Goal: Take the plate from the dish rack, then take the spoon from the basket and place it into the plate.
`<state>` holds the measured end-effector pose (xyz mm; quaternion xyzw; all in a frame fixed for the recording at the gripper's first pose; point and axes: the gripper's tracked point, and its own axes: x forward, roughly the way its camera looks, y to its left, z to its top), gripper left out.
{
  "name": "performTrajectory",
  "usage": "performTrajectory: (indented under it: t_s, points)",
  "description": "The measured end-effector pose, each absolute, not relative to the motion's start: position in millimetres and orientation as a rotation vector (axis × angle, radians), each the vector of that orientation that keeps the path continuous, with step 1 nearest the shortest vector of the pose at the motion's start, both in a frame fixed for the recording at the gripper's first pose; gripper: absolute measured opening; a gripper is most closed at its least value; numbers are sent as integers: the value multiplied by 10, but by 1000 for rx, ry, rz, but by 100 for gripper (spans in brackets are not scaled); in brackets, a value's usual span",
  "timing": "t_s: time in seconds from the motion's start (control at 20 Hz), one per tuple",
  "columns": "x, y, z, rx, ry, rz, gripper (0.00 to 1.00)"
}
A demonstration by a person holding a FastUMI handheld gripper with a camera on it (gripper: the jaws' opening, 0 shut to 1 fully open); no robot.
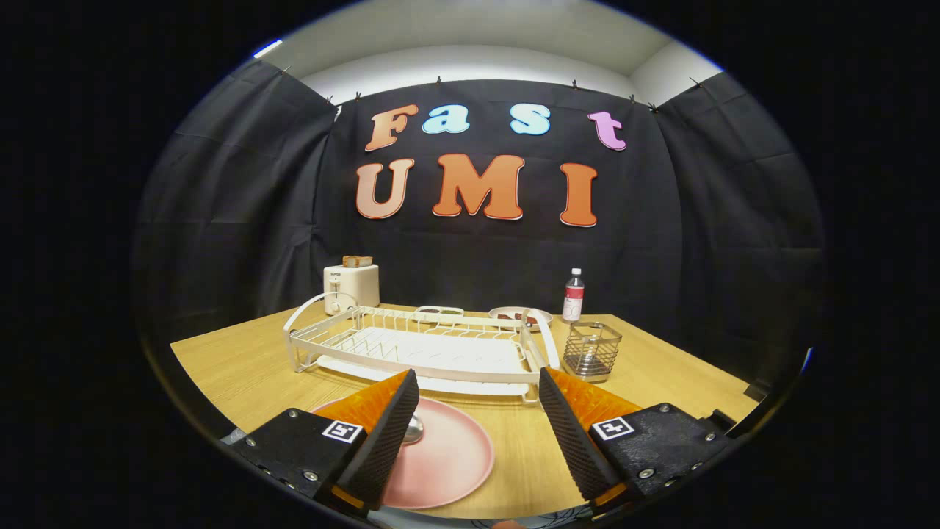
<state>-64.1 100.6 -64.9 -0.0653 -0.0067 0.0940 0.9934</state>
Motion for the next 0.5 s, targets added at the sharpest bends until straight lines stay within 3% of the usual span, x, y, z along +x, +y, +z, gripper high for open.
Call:
performTrajectory:
  t_s: [0.5]
  points:
    - [-212, 34, -314, -177, -26, 60, 99]
